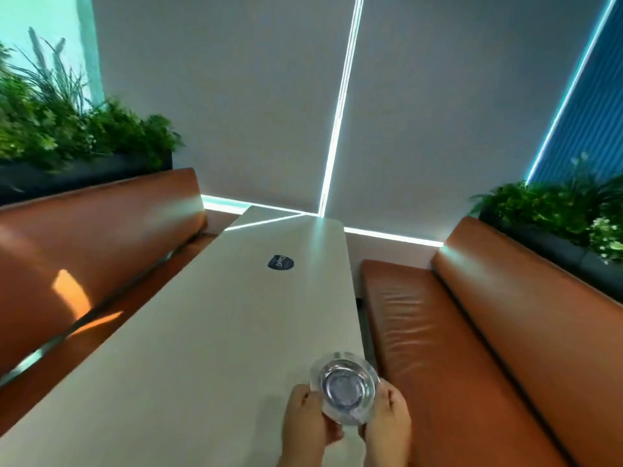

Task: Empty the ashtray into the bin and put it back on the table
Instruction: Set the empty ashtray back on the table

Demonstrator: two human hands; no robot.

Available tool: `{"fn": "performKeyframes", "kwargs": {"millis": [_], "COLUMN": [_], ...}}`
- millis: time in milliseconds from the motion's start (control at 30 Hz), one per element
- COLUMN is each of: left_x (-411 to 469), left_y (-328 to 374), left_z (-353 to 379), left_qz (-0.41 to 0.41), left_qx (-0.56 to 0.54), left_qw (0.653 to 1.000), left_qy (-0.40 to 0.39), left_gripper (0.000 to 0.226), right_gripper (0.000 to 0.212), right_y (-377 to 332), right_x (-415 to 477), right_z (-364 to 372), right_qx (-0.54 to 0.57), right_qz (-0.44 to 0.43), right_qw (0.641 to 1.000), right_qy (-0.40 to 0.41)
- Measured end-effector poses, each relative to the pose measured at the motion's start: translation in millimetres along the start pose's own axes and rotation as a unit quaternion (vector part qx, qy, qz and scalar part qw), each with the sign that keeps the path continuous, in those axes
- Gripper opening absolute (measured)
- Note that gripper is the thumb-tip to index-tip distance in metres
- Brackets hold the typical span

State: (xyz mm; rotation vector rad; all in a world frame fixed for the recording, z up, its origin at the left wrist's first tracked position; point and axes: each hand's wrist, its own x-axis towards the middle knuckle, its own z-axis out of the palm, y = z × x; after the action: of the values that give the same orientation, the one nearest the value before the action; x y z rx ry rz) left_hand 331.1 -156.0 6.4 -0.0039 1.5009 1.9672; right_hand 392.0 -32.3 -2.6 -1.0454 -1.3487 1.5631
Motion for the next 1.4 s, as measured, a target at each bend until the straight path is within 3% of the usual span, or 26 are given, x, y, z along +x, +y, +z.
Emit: {"fn": "performKeyframes", "kwargs": {"millis": [167, 467, 733, 967, 1400], "left_x": [91, 262, 410, 533, 607], "left_y": [70, 189, 217, 193, 172], "left_z": [-84, -122, -87, -75, -64], "left_qz": [0.039, 0.089, 0.059, 0.070, 0.126], "left_qx": [-0.030, 0.060, 0.078, 0.170, 0.291], "left_qw": [0.994, 0.988, 0.988, 0.978, 0.943], "left_qy": [0.098, 0.115, 0.119, 0.101, 0.098], "left_gripper": [0.009, 0.022, 0.010, 0.009, 0.032], "right_gripper": [0.021, 0.012, 0.010, 0.015, 0.016], "right_y": [6, -8, 9, 63, 94], "right_x": [-19, 74, 209, 311, 370], "right_z": [164, 334, 409, 440, 449], "right_qx": [-0.024, -0.006, -0.038, -0.108, -0.193], "right_qz": [0.060, 0.088, 0.078, 0.053, 0.042], "right_qw": [0.996, 0.993, 0.994, 0.991, 0.979], "right_qy": [-0.054, -0.076, -0.063, -0.066, -0.052]}}
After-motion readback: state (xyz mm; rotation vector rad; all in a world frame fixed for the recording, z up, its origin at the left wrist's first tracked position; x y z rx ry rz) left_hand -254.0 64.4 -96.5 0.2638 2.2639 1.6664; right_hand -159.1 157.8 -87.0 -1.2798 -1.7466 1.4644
